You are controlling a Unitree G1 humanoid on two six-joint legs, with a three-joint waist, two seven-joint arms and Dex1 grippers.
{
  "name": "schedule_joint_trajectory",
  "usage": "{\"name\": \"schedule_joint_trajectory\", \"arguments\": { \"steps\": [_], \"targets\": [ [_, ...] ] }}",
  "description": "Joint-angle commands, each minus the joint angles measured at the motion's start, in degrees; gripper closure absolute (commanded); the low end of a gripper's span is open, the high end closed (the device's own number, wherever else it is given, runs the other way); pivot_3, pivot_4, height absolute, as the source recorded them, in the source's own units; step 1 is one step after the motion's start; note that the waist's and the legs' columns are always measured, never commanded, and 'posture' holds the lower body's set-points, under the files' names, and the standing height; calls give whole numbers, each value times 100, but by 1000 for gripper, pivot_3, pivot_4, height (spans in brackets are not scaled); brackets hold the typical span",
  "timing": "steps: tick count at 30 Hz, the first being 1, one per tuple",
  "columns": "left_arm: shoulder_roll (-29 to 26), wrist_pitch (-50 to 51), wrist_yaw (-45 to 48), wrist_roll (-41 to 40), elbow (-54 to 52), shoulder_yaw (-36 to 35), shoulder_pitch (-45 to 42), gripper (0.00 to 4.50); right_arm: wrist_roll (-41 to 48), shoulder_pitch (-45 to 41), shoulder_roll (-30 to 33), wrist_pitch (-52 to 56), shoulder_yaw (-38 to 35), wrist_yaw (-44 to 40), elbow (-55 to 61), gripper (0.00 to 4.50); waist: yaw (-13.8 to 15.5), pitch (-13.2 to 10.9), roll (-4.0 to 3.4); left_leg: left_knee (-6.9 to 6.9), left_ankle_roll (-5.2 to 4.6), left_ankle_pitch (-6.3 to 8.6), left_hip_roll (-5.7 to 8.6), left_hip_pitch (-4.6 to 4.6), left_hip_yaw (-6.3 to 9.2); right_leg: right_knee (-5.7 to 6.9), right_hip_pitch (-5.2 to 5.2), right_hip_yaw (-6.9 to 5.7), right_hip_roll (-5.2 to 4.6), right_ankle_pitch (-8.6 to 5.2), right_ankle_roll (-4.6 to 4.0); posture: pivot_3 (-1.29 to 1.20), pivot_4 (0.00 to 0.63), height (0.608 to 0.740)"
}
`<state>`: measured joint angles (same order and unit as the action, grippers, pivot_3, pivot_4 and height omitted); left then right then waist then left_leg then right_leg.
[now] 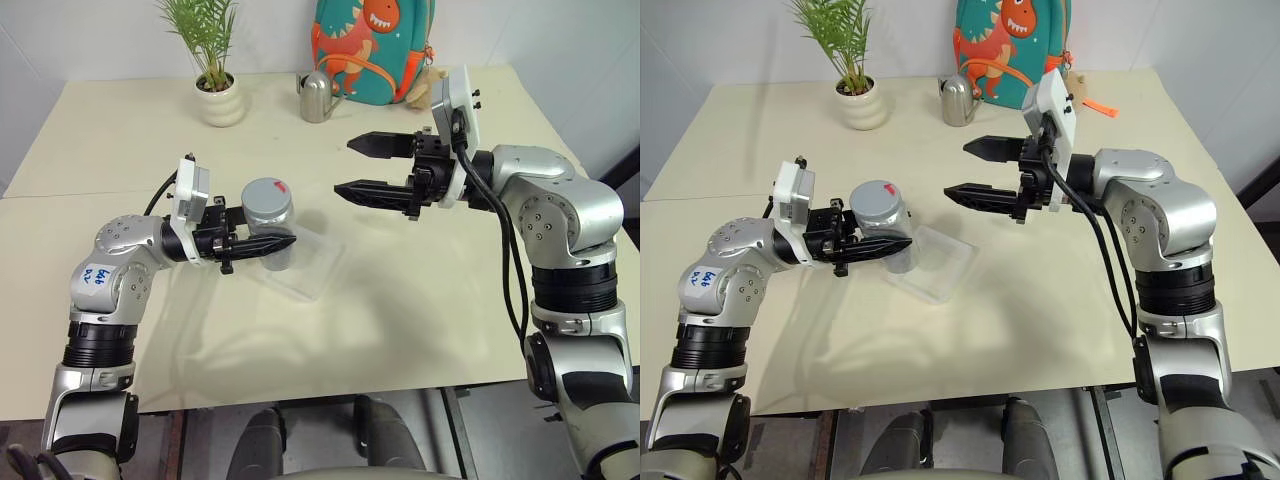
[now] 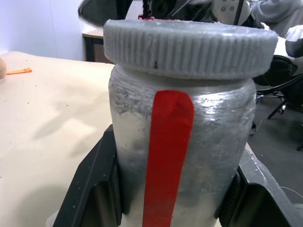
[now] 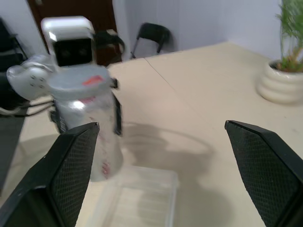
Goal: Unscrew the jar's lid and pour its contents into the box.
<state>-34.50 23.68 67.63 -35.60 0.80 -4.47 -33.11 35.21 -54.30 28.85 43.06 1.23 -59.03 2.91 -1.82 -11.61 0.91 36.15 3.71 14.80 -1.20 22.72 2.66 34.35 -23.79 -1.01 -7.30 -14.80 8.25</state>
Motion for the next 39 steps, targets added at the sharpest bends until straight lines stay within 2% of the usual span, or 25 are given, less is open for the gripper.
{"name": "schedule_joint_trajectory", "arguments": {
  "steps": [1,10,14,19,26,39],
  "targets": [
    [-48,-40,36,-29,-153,-68,-87,2569,233,-288,-255,9,93,-17,335,29,22,0,0,2,0,0,0,0,0,2,0,1,0,0,0,0,150,740],
    [13,14,31,-17,-133,26,-190,2569,-138,-780,-1128,-37,875,215,190,29,31,0,0,3,0,0,1,1,0,3,0,1,0,0,0,0,150,740],
    [38,1,42,-21,-82,57,-250,2569,-466,-901,-1258,-88,1117,296,-161,29,30,1,2,4,0,0,1,1,0,6,0,1,0,0,0,0,150,740],
    [60,-42,76,8,-18,81,-296,2569,-563,-1003,-1310,-186,1059,269,-500,29,26,2,4,3,0,0,1,0,0,6,0,1,0,0,0,0,150,740],
    [93,-93,93,38,38,87,-324,2569,-545,-991,-1038,-232,813,163,-606,29,26,2,4,2,0,0,1,1,0,5,0,1,1,0,0,0,150,740],
    [72,-138,117,43,51,58,-264,2569,-279,-581,-105,-175,283,-208,-476,29,38,2,4,3,0,0,1,1,0,2,1,1,0,0,0,0,150,740]
  ]
}}
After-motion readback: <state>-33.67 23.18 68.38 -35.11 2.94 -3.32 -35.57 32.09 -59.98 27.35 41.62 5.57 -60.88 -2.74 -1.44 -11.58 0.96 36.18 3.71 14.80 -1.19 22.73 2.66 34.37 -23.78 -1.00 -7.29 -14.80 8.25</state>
